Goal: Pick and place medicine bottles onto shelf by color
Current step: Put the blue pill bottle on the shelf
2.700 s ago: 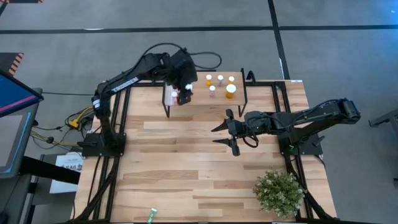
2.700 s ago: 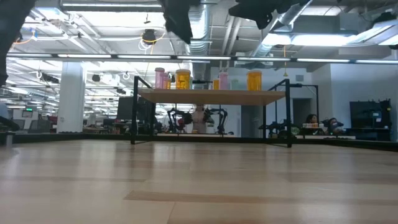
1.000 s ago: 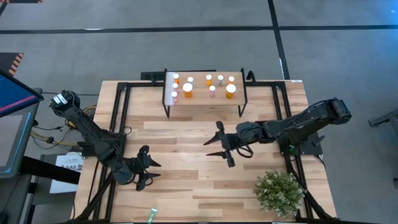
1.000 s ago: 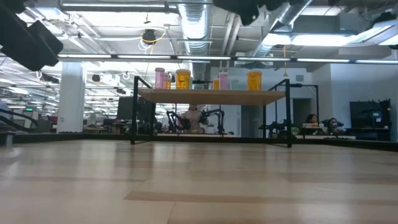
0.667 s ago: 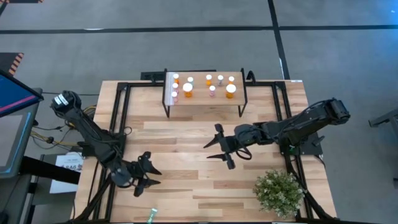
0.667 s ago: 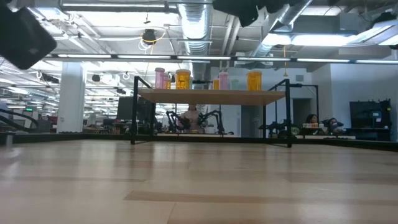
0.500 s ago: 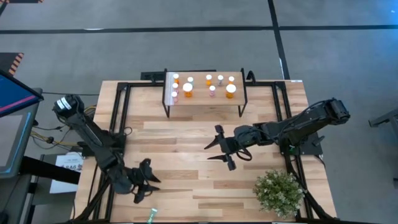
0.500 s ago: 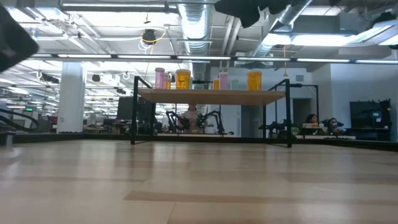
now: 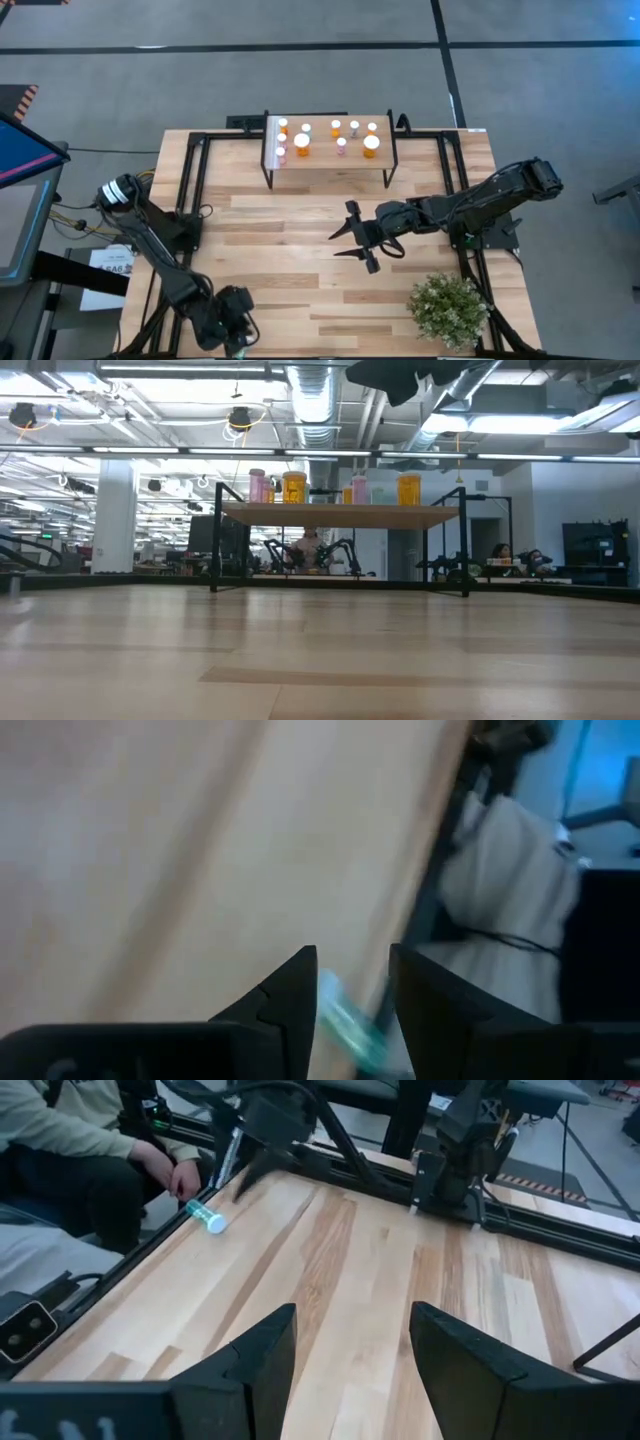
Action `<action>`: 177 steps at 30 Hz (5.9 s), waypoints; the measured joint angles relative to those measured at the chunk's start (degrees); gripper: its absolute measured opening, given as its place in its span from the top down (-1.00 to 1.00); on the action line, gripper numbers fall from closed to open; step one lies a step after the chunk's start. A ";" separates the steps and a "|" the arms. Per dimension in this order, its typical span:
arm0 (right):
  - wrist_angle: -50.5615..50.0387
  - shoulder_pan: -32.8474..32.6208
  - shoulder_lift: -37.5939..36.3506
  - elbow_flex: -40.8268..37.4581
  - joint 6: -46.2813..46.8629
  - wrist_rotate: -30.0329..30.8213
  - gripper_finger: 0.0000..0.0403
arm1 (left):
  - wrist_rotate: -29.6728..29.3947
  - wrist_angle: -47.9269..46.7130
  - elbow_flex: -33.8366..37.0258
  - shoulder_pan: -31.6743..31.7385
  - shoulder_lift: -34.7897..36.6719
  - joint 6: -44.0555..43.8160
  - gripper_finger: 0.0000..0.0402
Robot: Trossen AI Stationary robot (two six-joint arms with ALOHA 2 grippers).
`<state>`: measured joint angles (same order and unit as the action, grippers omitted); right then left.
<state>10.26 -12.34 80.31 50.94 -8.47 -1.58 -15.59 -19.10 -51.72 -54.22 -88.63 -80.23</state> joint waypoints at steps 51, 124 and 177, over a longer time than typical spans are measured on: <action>-1.38 0.16 0.00 0.00 -2.06 1.57 -0.08 | 6.32 -17.43 -20.97 -2.73 -13.66 -23.82 0.36; -5.19 0.33 -8.30 -0.04 -1.01 1.49 -0.08 | -15.05 -19.91 -23.61 3.01 -19.20 1.62 0.55; 23.53 7.35 -3.32 -9.91 11.77 -8.79 -0.33 | 7.36 79.02 18.95 41.94 -4.51 72.42 0.54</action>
<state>33.79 -4.99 76.99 41.03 3.31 -10.37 -8.23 59.93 -32.77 -12.27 -93.14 -7.81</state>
